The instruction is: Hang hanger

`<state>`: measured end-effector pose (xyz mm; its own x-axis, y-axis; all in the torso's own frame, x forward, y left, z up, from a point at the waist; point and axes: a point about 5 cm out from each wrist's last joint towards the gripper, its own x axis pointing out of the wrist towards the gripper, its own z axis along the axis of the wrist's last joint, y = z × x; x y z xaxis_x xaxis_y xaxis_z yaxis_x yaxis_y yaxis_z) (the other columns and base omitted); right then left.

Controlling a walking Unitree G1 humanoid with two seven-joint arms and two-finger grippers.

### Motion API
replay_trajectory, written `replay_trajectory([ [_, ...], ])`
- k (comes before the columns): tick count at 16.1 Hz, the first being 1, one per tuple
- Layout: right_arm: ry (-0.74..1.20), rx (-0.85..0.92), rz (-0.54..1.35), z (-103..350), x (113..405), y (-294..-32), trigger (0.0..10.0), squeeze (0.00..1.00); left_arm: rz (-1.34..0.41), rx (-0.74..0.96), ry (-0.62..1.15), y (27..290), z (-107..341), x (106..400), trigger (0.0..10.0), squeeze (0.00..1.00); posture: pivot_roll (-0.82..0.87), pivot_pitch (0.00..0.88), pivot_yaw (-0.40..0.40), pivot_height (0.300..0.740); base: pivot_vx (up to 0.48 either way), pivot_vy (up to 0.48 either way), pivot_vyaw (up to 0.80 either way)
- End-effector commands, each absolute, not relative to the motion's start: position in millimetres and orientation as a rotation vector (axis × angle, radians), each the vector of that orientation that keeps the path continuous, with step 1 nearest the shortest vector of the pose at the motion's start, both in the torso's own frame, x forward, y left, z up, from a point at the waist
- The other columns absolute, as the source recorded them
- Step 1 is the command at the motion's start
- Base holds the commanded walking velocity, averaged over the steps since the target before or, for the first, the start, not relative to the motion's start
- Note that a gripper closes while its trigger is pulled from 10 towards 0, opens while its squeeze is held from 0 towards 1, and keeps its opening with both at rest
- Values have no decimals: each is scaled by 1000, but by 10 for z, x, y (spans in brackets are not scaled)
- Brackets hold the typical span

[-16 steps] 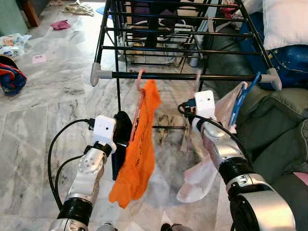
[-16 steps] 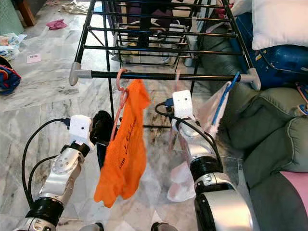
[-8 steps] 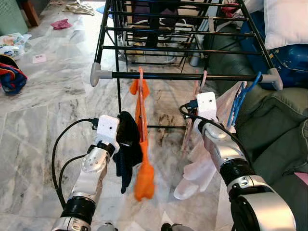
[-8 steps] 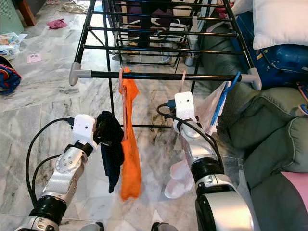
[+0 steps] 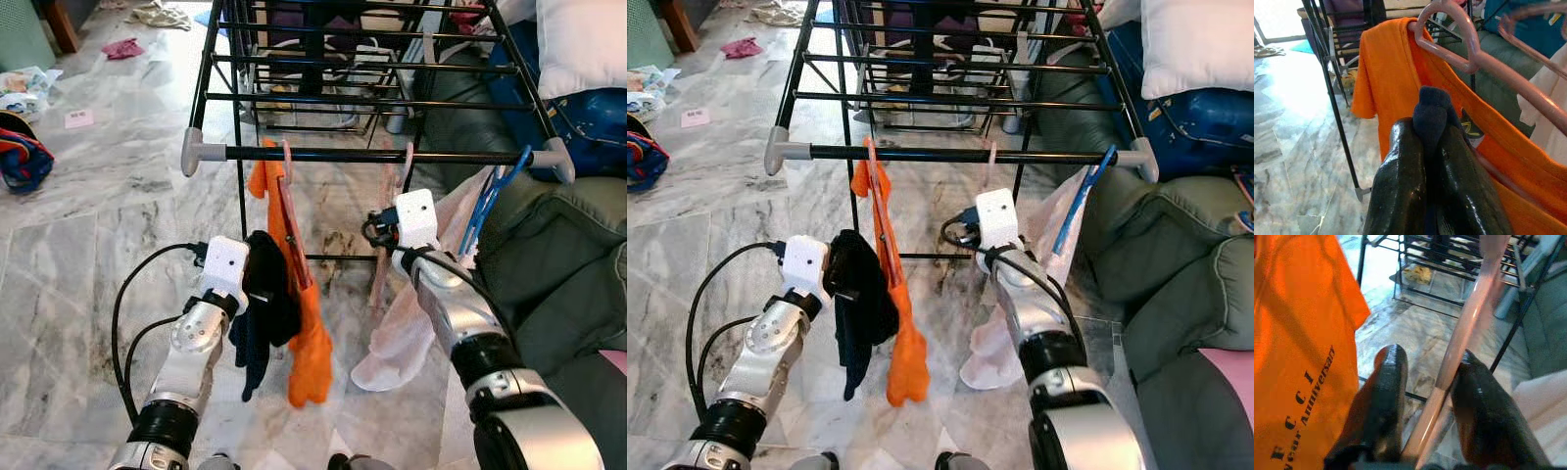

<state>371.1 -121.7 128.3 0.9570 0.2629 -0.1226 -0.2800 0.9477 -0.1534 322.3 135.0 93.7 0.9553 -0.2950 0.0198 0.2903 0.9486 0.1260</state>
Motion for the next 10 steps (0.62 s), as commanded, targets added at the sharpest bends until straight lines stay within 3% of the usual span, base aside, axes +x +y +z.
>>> replay_trajectory([
  [1, 134, -183, 293, 1185, 3659, -1228, 10000, 1000, -300, 125, -48, 1321, 966, 3242, 10000, 0, 36, 175, -49, 740, 0, 0, 0],
  [10, 112, -258, 244, 1222, 3515, -1509, 10000, 1000, -305, 123, -44, 1284, 973, 3258, 10000, 0, 16, 172, -39, 740, 0, 0, 0],
])
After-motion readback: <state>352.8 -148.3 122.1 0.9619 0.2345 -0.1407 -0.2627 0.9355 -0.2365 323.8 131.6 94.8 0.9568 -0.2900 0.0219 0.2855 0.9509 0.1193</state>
